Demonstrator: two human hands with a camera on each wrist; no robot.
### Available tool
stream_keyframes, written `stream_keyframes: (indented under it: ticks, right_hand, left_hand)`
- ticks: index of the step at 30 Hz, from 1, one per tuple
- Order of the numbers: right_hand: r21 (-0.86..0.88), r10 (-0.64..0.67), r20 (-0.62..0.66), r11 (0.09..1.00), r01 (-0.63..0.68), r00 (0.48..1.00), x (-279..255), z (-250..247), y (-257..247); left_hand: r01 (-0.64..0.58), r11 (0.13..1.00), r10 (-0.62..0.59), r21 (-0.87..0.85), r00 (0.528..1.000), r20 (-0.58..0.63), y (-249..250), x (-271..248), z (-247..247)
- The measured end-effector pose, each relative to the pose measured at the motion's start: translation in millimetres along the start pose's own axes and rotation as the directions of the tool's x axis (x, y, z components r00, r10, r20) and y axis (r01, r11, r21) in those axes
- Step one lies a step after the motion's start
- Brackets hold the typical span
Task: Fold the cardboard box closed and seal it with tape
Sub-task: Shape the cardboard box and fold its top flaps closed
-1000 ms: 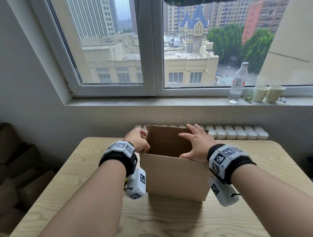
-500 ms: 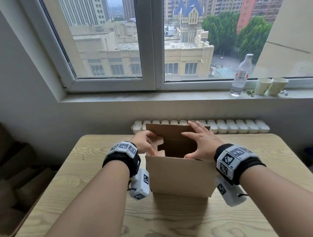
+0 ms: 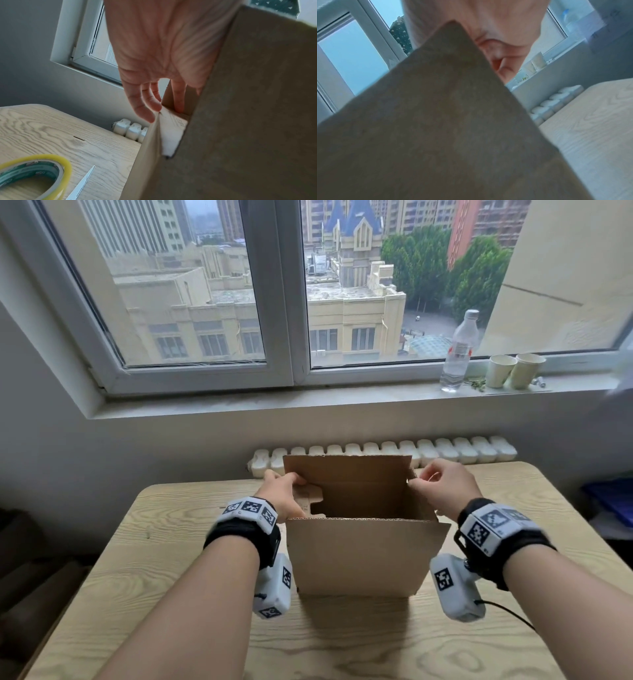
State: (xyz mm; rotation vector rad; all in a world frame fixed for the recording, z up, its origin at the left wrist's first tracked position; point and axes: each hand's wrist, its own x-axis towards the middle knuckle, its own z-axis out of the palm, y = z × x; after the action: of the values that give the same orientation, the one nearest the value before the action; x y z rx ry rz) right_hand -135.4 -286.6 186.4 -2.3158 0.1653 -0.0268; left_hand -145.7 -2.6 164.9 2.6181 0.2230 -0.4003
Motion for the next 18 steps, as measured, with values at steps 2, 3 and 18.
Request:
stream_keyframes:
  ticks: [2,3,18]
  right_hand:
    - [0.142,0.002,0.089,0.99,-0.015,0.996,0,5,1]
    - [0.216,0.012,0.13,0.976,-0.04,0.991,2,8,1]
    - [0.34,0.194,0.202,0.905,-0.255,0.96,18,29,11]
  left_hand:
    - [-0.014,1.0,0.014,0.002,1.0,0.016,2,0,0]
    - [-0.025,1.0,0.025,0.008,0.999,0.03,2,1,0]
    - [0.025,0.986,0.036,-0.163,0.934,0.356,-2,-2,-20]
